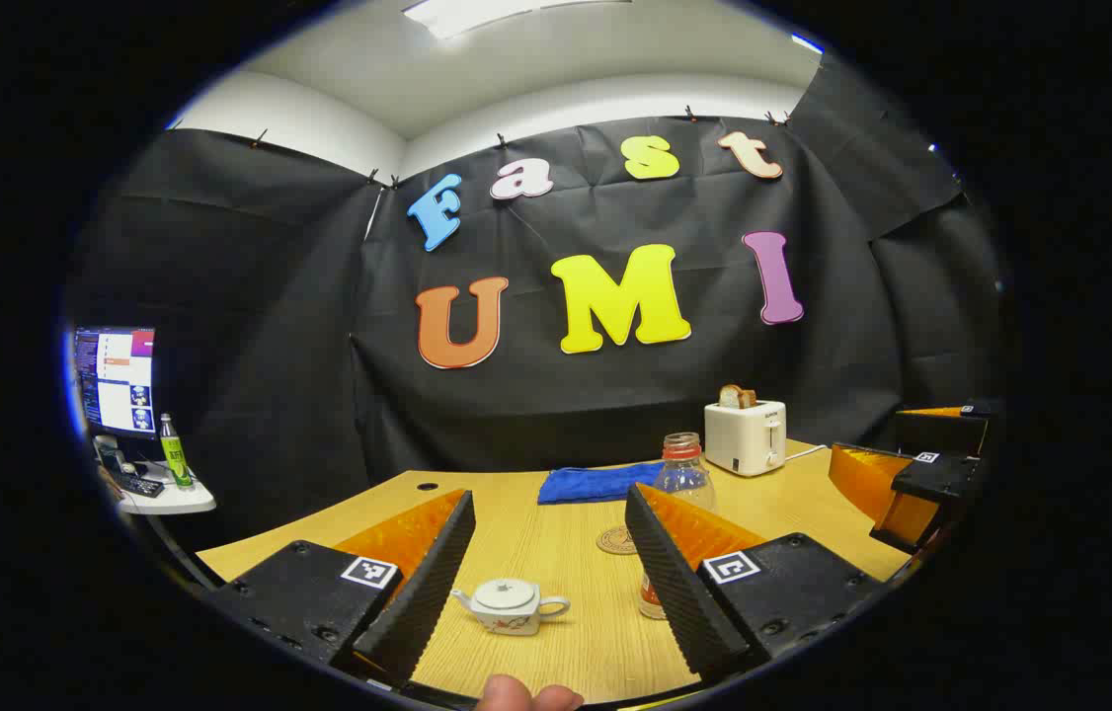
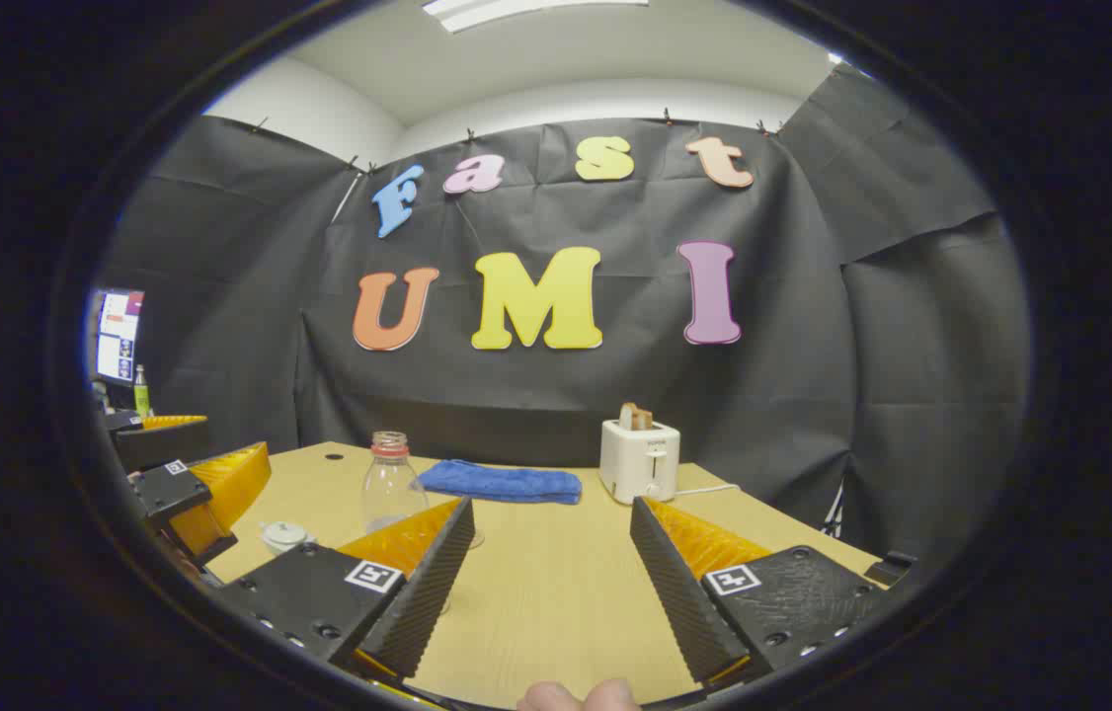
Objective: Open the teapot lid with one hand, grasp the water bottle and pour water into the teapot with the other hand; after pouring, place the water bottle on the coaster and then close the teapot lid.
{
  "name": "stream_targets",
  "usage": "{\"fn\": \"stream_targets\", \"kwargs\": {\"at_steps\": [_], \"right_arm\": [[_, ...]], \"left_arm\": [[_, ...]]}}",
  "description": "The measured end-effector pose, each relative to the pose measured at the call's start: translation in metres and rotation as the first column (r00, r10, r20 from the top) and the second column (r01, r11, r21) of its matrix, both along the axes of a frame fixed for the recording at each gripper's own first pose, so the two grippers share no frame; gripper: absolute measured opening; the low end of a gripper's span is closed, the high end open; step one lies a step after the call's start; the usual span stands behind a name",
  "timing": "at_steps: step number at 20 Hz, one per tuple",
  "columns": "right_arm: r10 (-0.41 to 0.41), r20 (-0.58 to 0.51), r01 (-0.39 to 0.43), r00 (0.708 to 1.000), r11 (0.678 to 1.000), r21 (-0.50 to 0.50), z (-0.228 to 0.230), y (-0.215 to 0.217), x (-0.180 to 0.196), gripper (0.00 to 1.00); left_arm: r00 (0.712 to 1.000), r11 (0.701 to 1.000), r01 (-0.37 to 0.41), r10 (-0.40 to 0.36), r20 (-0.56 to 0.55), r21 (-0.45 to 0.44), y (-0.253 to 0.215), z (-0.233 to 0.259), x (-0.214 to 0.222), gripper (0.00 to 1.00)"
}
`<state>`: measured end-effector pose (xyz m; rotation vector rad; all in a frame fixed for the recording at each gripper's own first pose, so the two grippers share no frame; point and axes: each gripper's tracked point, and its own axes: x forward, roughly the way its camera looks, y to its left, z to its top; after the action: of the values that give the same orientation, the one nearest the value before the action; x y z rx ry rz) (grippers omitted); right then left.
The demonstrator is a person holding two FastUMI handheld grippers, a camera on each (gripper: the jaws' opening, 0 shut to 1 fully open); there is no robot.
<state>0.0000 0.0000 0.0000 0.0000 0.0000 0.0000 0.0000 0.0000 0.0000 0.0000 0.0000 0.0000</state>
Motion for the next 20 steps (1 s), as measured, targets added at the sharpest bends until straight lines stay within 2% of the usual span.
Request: {"fn": "stream_targets", "kwargs": {"at_steps": [2, 3, 4, 8, 13, 14, 15, 16, 20], "right_arm": [[0.000, 0.009, 0.000, 1.000, 1.000, -0.001, 0.0031, 0.0002, -0.0010, 0.98], [0.000, 0.011, 0.000, 1.000, 1.000, -0.004, 0.0034, 0.0006, -0.0008, 0.95], [-0.001, 0.013, 0.002, 1.000, 1.000, -0.007, 0.0031, 0.0009, -0.0006, 0.98], [-0.004, 0.016, 0.004, 1.000, 1.000, -0.011, 0.0043, -0.0006, -0.0013, 0.95], [0.006, 0.008, -0.006, 1.000, 1.000, -0.011, 0.0030, 0.0026, -0.0003, 0.98], [0.008, 0.009, -0.008, 1.000, 1.000, -0.012, 0.0026, 0.0026, -0.0010, 0.95], [0.007, 0.011, -0.007, 1.000, 1.000, -0.015, 0.0037, 0.0028, -0.0005, 0.95], [0.009, 0.012, -0.009, 1.000, 1.000, -0.021, 0.0039, 0.0032, 0.0005, 0.98], [0.011, 0.009, -0.011, 1.000, 1.000, -0.028, 0.0027, 0.0029, 0.0026, 0.95]], "left_arm": [[1.000, 1.000, 0.001, -0.001, 0.003, -0.007, 0.0010, 0.0015, -0.0012, 0.96], [1.000, 1.000, 0.000, 0.000, 0.005, -0.009, 0.0024, 0.0017, -0.0013, 0.96], [1.000, 1.000, 0.000, 0.000, 0.005, -0.011, 0.0019, 0.0013, -0.0007, 0.96], [1.000, 1.000, 0.000, 0.000, 0.000, -0.013, 0.0029, -0.0007, 0.0011, 0.96], [1.000, 1.000, 0.002, -0.002, -0.001, -0.015, 0.0027, -0.0015, -0.0004, 0.96], [1.000, 1.000, 0.002, -0.002, 0.000, -0.017, 0.0032, -0.0012, 0.0006, 0.92], [1.000, 1.000, 0.004, -0.004, 0.000, -0.018, 0.0031, -0.0009, 0.0004, 0.96], [1.000, 1.000, 0.001, -0.001, -0.001, -0.019, 0.0036, -0.0016, -0.0002, 0.96], [1.000, 1.000, -0.002, 0.002, -0.006, -0.025, 0.0065, -0.0047, 0.0003, 0.96]]}}
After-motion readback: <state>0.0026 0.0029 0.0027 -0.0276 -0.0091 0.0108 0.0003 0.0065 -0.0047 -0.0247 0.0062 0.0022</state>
